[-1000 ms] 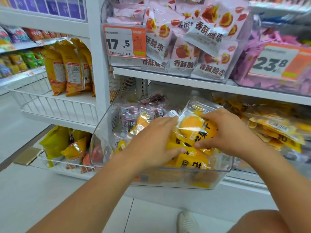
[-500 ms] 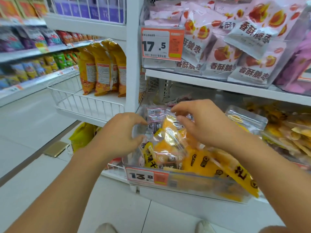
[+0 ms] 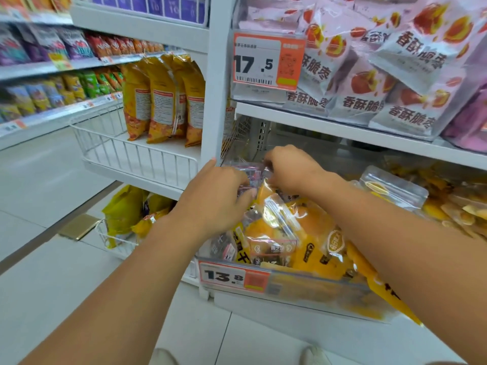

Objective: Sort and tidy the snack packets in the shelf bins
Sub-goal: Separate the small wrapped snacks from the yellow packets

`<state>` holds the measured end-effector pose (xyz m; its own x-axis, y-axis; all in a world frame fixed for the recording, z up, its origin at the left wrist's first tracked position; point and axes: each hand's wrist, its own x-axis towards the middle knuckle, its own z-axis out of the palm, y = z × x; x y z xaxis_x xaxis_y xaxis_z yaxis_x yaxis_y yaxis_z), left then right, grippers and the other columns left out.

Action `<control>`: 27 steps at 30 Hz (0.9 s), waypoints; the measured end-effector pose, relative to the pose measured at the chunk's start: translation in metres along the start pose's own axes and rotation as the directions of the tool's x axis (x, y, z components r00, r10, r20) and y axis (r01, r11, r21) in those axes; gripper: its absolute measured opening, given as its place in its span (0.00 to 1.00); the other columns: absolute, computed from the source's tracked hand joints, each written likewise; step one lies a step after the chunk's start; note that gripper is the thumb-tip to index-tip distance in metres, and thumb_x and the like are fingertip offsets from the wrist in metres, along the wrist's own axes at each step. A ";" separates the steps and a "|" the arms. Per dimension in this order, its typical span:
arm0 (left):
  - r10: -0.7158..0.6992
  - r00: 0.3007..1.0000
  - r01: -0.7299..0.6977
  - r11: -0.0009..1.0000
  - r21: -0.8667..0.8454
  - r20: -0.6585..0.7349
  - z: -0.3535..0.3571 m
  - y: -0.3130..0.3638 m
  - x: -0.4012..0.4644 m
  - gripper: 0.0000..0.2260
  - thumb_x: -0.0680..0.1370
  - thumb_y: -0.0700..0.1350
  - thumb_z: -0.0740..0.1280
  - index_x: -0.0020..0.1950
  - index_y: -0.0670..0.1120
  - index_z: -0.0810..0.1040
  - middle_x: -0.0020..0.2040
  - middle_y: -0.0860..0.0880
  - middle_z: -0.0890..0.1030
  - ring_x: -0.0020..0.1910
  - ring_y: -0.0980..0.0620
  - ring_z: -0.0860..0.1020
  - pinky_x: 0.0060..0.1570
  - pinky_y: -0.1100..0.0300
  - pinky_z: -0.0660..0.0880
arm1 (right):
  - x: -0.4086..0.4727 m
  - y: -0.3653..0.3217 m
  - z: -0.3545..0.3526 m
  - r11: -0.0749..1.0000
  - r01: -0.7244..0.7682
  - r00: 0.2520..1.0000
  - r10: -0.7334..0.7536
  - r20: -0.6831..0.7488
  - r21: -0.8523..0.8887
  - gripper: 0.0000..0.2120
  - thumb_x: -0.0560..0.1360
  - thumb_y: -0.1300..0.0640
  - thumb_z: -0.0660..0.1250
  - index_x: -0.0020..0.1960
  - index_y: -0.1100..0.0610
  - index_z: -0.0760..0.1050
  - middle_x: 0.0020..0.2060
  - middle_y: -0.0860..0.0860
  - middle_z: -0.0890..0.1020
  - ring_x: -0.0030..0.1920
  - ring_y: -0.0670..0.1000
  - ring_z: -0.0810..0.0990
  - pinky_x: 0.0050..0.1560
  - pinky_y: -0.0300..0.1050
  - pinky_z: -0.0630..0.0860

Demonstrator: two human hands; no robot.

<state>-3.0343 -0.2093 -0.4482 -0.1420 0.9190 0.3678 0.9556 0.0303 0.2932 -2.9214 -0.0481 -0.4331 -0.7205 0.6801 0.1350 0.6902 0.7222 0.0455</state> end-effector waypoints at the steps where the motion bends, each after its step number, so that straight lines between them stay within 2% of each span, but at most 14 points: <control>1: 0.022 0.998 -0.025 0.998 -0.053 -0.054 -0.004 0.006 -0.003 0.14 0.81 0.58 0.63 0.49 0.51 0.83 0.45 0.53 0.83 0.49 0.52 0.78 0.66 0.49 0.70 | 0.000 0.003 0.002 0.999 0.005 1.000 -0.004 -0.023 0.034 0.06 0.72 0.62 0.68 0.49 0.56 0.78 0.42 0.54 0.79 0.38 0.55 0.78 0.37 0.47 0.75; 3: 0.066 0.993 -0.085 0.972 -0.218 -0.096 -0.014 0.025 -0.012 0.15 0.76 0.63 0.65 0.42 0.54 0.83 0.39 0.58 0.81 0.42 0.59 0.78 0.46 0.55 0.77 | 0.000 0.007 0.002 0.995 0.024 0.999 -0.020 -0.042 0.093 0.07 0.73 0.59 0.69 0.51 0.54 0.79 0.45 0.54 0.80 0.42 0.58 0.80 0.42 0.51 0.79; 5: 0.125 0.992 -0.113 0.923 -0.369 0.009 -0.014 0.049 -0.023 0.18 0.71 0.68 0.68 0.40 0.54 0.84 0.36 0.59 0.81 0.40 0.61 0.79 0.40 0.59 0.77 | -0.001 0.009 -0.003 0.993 0.042 0.999 -0.040 -0.014 0.113 0.06 0.73 0.60 0.68 0.50 0.53 0.79 0.45 0.55 0.81 0.43 0.59 0.81 0.44 0.55 0.81; 8: 0.181 0.967 -0.113 0.936 -0.335 0.180 0.012 0.071 -0.022 0.25 0.65 0.73 0.70 0.37 0.50 0.80 0.34 0.54 0.78 0.36 0.56 0.77 0.37 0.53 0.77 | -0.017 0.011 -0.023 0.983 0.106 0.994 -0.106 -0.007 0.153 0.13 0.75 0.63 0.65 0.57 0.54 0.81 0.55 0.55 0.83 0.53 0.57 0.81 0.53 0.52 0.80; 10: 0.194 0.961 -0.138 0.954 -0.267 0.196 0.031 0.077 -0.016 0.28 0.64 0.73 0.71 0.33 0.48 0.73 0.31 0.52 0.74 0.33 0.52 0.73 0.34 0.49 0.75 | -0.044 0.017 -0.043 0.963 0.160 0.986 -0.144 -0.090 0.215 0.13 0.78 0.60 0.66 0.61 0.54 0.81 0.56 0.52 0.83 0.56 0.53 0.80 0.55 0.47 0.76; 13: 0.247 0.949 -0.188 0.943 -0.276 0.198 0.047 0.084 -0.006 0.25 0.67 0.68 0.72 0.33 0.47 0.72 0.33 0.51 0.74 0.35 0.49 0.73 0.37 0.48 0.74 | -0.108 0.028 -0.053 0.938 0.205 0.947 -0.119 -0.297 0.280 0.08 0.79 0.54 0.67 0.55 0.53 0.83 0.50 0.48 0.83 0.51 0.49 0.80 0.53 0.47 0.76; 16: 0.294 0.940 -0.217 0.908 -0.359 0.173 0.050 0.083 -0.005 0.15 0.72 0.59 0.73 0.37 0.48 0.82 0.35 0.50 0.78 0.37 0.50 0.75 0.39 0.49 0.74 | -0.153 0.041 -0.036 0.933 0.188 0.816 0.026 -0.577 0.308 0.15 0.80 0.48 0.65 0.40 0.55 0.81 0.35 0.48 0.80 0.38 0.49 0.78 0.41 0.50 0.75; 17: 0.287 0.947 -0.214 0.901 -0.378 0.146 0.049 0.082 -0.004 0.12 0.73 0.57 0.73 0.38 0.49 0.84 0.35 0.51 0.79 0.37 0.51 0.76 0.40 0.50 0.74 | -0.155 0.044 -0.033 0.936 0.163 0.787 0.067 -0.614 0.312 0.17 0.80 0.47 0.64 0.37 0.56 0.80 0.32 0.48 0.78 0.34 0.49 0.76 0.38 0.51 0.74; 19: 0.232 0.970 -0.188 0.898 -0.397 0.065 0.045 0.081 -0.003 0.09 0.74 0.54 0.74 0.38 0.50 0.86 0.35 0.53 0.79 0.37 0.54 0.76 0.42 0.50 0.74 | -0.151 0.050 -0.037 0.936 0.164 0.762 0.080 -0.643 0.310 0.18 0.80 0.44 0.64 0.39 0.55 0.81 0.33 0.47 0.79 0.34 0.47 0.76 0.37 0.51 0.75; 21: 0.137 0.988 -0.155 0.905 -0.396 -0.076 0.039 0.079 -0.001 0.11 0.75 0.54 0.72 0.37 0.50 0.85 0.34 0.54 0.79 0.37 0.55 0.76 0.43 0.52 0.73 | -0.152 0.046 -0.049 0.899 0.173 0.810 0.102 -0.578 0.401 0.19 0.75 0.36 0.67 0.50 0.51 0.82 0.41 0.43 0.81 0.40 0.43 0.77 0.42 0.43 0.76; 23: 0.090 0.974 -0.163 0.918 -0.361 -0.210 0.035 0.076 0.001 0.13 0.76 0.56 0.68 0.38 0.49 0.85 0.34 0.53 0.80 0.37 0.52 0.76 0.40 0.54 0.72 | -0.160 0.043 -0.051 0.904 0.097 0.920 0.078 -0.384 0.416 0.35 0.65 0.30 0.72 0.66 0.47 0.75 0.51 0.41 0.79 0.48 0.41 0.75 0.50 0.40 0.75; 24: 0.073 0.969 -0.155 0.923 -0.353 -0.235 0.034 0.074 0.001 0.13 0.76 0.55 0.68 0.38 0.49 0.85 0.34 0.53 0.80 0.37 0.53 0.76 0.38 0.55 0.71 | -0.166 0.042 -0.049 0.925 0.050 0.966 0.051 -0.252 0.377 0.42 0.61 0.31 0.75 0.71 0.44 0.69 0.55 0.41 0.76 0.51 0.41 0.74 0.53 0.41 0.75; 25: 0.048 0.972 -0.134 0.916 -0.378 -0.229 0.035 0.073 0.001 0.11 0.77 0.53 0.69 0.38 0.50 0.84 0.33 0.54 0.79 0.35 0.55 0.76 0.37 0.57 0.70 | -0.171 0.042 -0.047 0.939 0.019 0.989 0.034 -0.145 0.344 0.47 0.58 0.33 0.79 0.73 0.43 0.66 0.56 0.41 0.74 0.51 0.41 0.72 0.54 0.43 0.74; 27: 0.010 0.983 -0.094 0.884 -0.458 -0.182 0.037 0.077 0.000 0.09 0.77 0.48 0.72 0.36 0.54 0.81 0.30 0.57 0.78 0.32 0.60 0.76 0.35 0.66 0.68 | -0.173 0.046 -0.049 0.945 -0.014 0.998 0.031 -0.045 0.326 0.49 0.55 0.38 0.82 0.72 0.41 0.66 0.52 0.42 0.71 0.47 0.41 0.70 0.48 0.41 0.70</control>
<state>-2.9513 -0.1929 -0.4586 -0.1767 0.8326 0.5249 0.7396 -0.2395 0.6290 -2.7621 -0.1390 -0.4063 -0.6952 0.6956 0.1812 0.6411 0.7141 -0.2814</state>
